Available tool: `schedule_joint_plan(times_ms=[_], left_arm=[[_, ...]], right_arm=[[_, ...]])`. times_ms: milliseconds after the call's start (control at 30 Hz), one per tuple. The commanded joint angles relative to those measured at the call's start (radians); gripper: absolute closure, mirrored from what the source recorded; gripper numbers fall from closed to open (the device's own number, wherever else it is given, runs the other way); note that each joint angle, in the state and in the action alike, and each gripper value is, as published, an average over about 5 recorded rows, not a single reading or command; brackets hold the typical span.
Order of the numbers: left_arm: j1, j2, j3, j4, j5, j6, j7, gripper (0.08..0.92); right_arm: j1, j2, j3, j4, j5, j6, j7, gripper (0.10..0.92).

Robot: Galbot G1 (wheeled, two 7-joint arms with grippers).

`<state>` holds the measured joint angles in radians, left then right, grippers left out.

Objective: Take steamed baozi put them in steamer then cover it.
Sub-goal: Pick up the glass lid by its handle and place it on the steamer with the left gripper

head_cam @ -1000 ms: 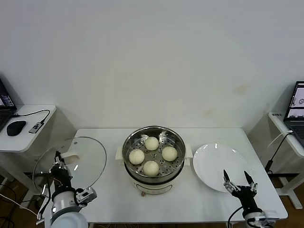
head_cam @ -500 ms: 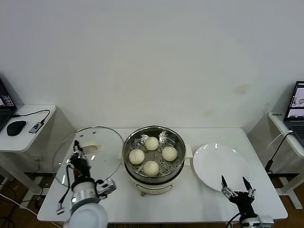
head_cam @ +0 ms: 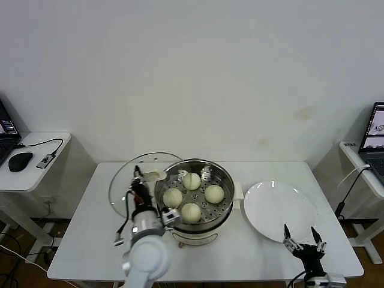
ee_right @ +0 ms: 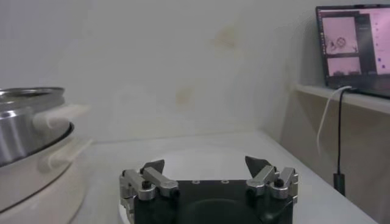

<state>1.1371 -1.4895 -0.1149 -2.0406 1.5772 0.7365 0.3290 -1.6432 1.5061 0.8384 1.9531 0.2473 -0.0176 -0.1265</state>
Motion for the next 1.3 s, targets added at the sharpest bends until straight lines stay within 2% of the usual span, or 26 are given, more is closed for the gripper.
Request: schedule_joint_plan(times_ms=[33, 533, 1300], left_arm=[[-0.111, -0.100, 0.181, 0.110, 0.050, 0.036, 0.030, 0.852], [-0.155, -0.115, 0.264, 0.171, 0.038, 0.040, 0.031, 0.852], [-0.099, -0.111, 0.205, 0.215, 0.134, 0.018, 0.015, 0.852]], right_arm=[[0.005, 0.008, 0.015, -0.014, -0.009, -0.001, 0.001, 0.203], [-0.003, 0.011, 0.027, -0.026, -0.009, 0.007, 0.001, 0.203], [0.005, 0.006, 0.024, -0.023, -0.010, 0.005, 0.000, 0.203]])
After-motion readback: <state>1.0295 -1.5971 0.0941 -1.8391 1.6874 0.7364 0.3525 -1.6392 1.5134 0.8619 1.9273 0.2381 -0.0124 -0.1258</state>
